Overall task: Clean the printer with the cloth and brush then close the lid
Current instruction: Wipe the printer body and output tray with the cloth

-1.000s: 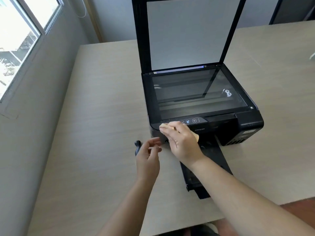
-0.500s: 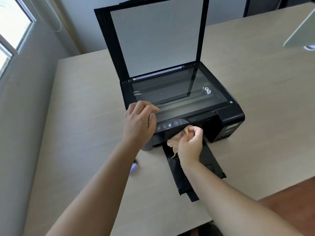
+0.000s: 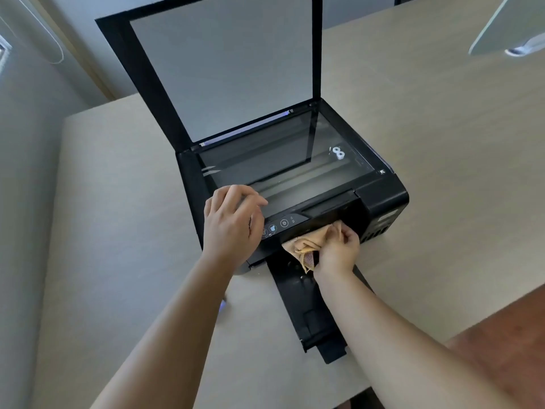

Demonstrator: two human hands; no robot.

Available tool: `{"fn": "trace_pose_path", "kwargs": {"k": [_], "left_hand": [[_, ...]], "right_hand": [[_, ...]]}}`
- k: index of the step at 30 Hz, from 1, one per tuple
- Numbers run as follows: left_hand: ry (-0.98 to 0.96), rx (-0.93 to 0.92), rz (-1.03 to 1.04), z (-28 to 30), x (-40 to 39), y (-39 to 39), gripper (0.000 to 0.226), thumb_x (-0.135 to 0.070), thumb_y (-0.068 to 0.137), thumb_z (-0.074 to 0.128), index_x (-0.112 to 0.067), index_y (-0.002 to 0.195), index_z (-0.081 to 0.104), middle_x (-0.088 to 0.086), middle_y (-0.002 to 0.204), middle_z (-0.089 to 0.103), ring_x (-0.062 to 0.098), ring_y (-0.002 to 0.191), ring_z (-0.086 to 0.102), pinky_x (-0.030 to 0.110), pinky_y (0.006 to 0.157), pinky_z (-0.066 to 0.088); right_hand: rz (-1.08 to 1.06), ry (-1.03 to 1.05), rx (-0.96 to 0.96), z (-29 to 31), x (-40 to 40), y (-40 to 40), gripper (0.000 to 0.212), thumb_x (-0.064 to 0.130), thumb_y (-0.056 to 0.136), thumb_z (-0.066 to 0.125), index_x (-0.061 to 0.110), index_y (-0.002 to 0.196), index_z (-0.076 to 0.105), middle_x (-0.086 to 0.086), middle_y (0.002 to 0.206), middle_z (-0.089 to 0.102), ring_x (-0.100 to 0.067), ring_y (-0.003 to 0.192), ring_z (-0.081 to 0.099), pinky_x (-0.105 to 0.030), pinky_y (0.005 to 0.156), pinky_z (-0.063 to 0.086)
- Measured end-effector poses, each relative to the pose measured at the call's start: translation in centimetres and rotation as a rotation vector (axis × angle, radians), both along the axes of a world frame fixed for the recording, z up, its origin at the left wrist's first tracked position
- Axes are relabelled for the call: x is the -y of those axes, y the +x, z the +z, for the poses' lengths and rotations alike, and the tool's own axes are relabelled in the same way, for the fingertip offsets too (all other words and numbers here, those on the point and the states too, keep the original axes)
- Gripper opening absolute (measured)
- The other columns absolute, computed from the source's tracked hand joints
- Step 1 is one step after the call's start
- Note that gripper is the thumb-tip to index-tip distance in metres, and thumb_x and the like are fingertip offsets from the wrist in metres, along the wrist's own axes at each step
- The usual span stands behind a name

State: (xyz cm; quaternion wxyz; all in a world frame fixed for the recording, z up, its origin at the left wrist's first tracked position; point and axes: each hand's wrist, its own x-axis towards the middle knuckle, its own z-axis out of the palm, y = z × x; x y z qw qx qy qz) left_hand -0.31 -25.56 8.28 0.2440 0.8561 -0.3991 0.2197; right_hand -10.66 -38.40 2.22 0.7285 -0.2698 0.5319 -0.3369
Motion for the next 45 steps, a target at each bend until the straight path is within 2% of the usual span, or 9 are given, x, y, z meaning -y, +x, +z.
{"fn": "trace_pose_path", "kwargs": {"k": [6,12,17,20,24,29,34,40,45], "left_hand": [[0.023,0.079,-0.052,-0.2,0.2,-0.1,0.018,-0.009,0.079,0.057,-0.019,0.083,0.072,-0.002,0.094,0.065,0.023,0.095,0.054,0.029,0.081,0.036],[0.035,0.097,-0.075,-0.2,0.0,-0.2,0.018,-0.010,0.079,0.057,-0.018,0.084,0.072,-0.001,0.094,0.065,0.022,0.097,0.052,0.030,0.082,0.036],[0.033,0.099,-0.080,-0.2,0.1,-0.1,0.017,-0.009,0.077,0.058,-0.018,0.083,0.072,-0.001,0.093,0.065,0.023,0.096,0.053,0.030,0.081,0.037],[0.032,0.094,-0.084,-0.2,0.1,-0.2,0.017,-0.009,0.078,0.058,-0.018,0.083,0.072,-0.001,0.093,0.065,0.023,0.096,0.053,0.031,0.081,0.037],[0.038,0.095,-0.085,-0.2,0.0,-0.2,0.017,-0.010,0.079,0.057,-0.017,0.083,0.072,-0.001,0.093,0.065,0.023,0.097,0.052,0.032,0.080,0.038],[0.041,0.106,-0.096,-0.2,0.2,-0.2,0.017,-0.010,0.079,0.057,-0.018,0.082,0.072,0.000,0.093,0.066,0.022,0.097,0.051,0.031,0.079,0.038],[0.042,0.107,-0.089,-0.3,0.2,-0.3,0.017,-0.010,0.077,0.057,-0.018,0.081,0.071,-0.001,0.093,0.066,0.024,0.096,0.052,0.033,0.079,0.039],[0.049,0.116,-0.093,-0.3,0.3,-0.3,0.017,-0.010,0.077,0.056,-0.018,0.080,0.071,-0.002,0.092,0.065,0.025,0.094,0.054,0.033,0.077,0.041],[0.084,0.096,-0.094,-0.3,0.4,-0.3,0.017,-0.013,0.079,0.054,-0.018,0.080,0.070,-0.001,0.093,0.065,0.026,0.096,0.052,0.034,0.077,0.040]], "right_hand": [[-0.050,0.046,-0.005,0.2,1.4,0.5,0.015,0.027,0.086,0.061,0.040,0.091,0.067,0.001,0.110,0.065,-0.023,0.096,0.064,-0.053,0.079,0.056],[-0.075,0.279,0.061,0.0,0.9,0.7,0.018,0.013,0.097,0.054,0.015,0.113,0.061,-0.006,0.102,0.064,-0.019,0.078,0.062,-0.033,0.057,0.058],[-0.154,0.232,0.187,1.1,2.8,1.2,0.013,0.016,0.093,0.058,0.017,0.105,0.064,-0.008,0.098,0.066,-0.031,0.087,0.066,-0.056,0.078,0.053],[-0.147,0.220,0.087,0.5,2.3,1.5,0.011,0.015,0.093,0.055,0.017,0.101,0.062,-0.005,0.083,0.061,-0.019,0.066,0.061,-0.027,0.061,0.055],[-0.127,0.269,0.089,0.3,1.7,1.4,0.016,0.012,0.096,0.052,0.018,0.108,0.062,-0.005,0.091,0.063,-0.019,0.071,0.062,-0.031,0.066,0.053],[-0.167,0.080,0.110,2.6,2.5,0.7,0.018,0.010,0.092,0.058,0.026,0.097,0.066,-0.001,0.105,0.065,-0.020,0.090,0.065,-0.042,0.077,0.058],[-0.137,-0.178,-0.073,2.4,1.9,0.4,0.016,0.012,0.090,0.062,0.028,0.094,0.061,0.007,0.106,0.059,-0.009,0.099,0.060,-0.016,0.075,0.047],[0.014,-0.422,-0.081,2.6,0.7,-0.7,0.016,0.004,0.091,0.058,0.019,0.095,0.063,0.014,0.104,0.061,0.004,0.098,0.059,-0.003,0.073,0.045],[0.278,-0.408,-0.172,-0.2,-1.9,-1.1,0.015,0.012,0.091,0.059,0.028,0.090,0.061,0.008,0.103,0.063,-0.015,0.098,0.063,-0.035,0.089,0.053]]}}
